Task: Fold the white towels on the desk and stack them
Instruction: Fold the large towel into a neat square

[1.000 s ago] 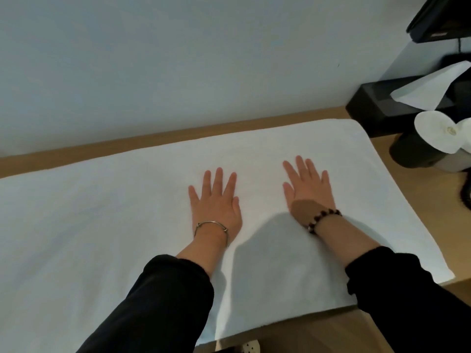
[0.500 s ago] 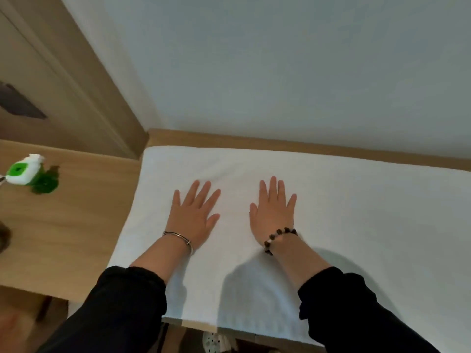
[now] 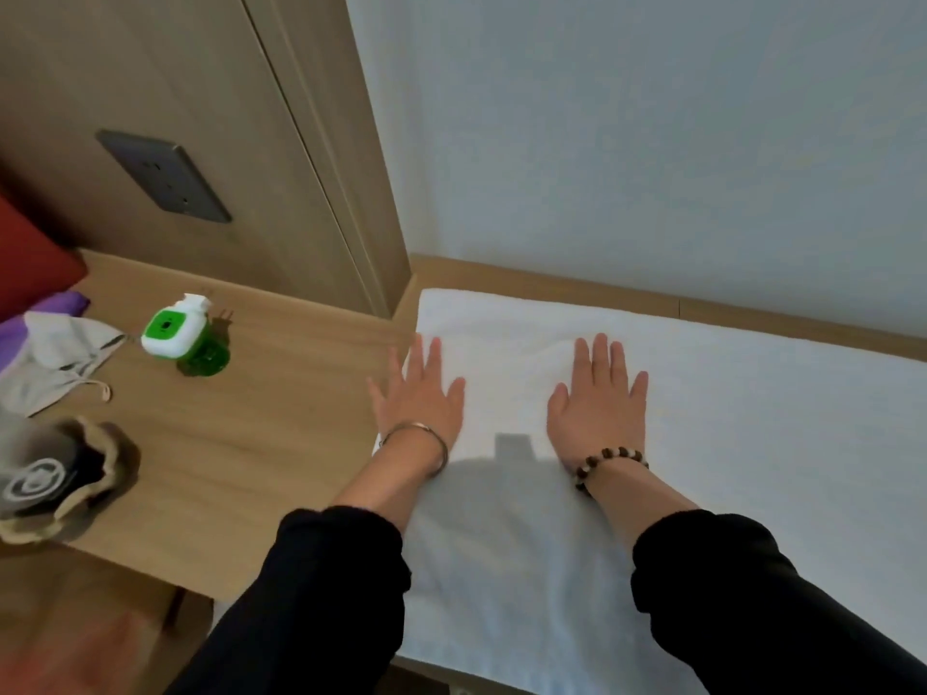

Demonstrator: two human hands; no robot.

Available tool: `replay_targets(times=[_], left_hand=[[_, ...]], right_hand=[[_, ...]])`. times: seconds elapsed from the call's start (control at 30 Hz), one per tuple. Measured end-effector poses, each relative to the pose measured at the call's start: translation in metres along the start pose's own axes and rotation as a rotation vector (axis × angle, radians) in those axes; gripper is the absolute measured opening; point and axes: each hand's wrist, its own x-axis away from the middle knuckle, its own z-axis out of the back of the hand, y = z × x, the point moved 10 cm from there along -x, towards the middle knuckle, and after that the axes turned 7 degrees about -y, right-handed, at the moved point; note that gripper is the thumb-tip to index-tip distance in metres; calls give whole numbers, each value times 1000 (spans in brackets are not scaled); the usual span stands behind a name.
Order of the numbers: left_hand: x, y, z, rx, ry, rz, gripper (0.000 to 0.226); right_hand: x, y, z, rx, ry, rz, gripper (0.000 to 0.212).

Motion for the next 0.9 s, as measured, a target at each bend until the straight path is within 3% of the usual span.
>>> replay_targets(times=[0.1,0.17,0.27,0.3,0.37,0.4,0.47,0.53,0.67,0.77,0.83,0.9], left_hand=[[-20,-21,31,442,103,89,54],[-30,-26,48,666,177,99,18],[-47,-23,50,851,38,134,27],[-53,-21,48,833,-23,128,23],[-62,-21,46,799,-116,152,59],[-63,-20,48,755,-143,154,66],[-65,-13,58,652,-138,115,53],[-61,2,80,598,-28,28,20],[-27,53,97,421,183,-205,39],[1,86,71,282,181,-375,10],[13,90,48,182,144,-434,32],[35,88,49,218,248,-519,36]], right_hand=[[1,1,1,-5,6,1,65],[0,2,0,-18,12,2,66],[-1,2,-2,-23,17,7,66],[-1,2,-2,-24,18,7,66],[-1,4,-3,-32,25,4,67],[-1,4,-3,-36,29,3,67],[-1,4,-2,-45,34,3,67],[-2,3,-2,-53,30,2,67],[-1,2,1,-84,33,12,66],[-1,3,5,-128,38,23,64],[-1,4,8,-152,49,22,61],[-2,5,13,-177,77,-5,55]])
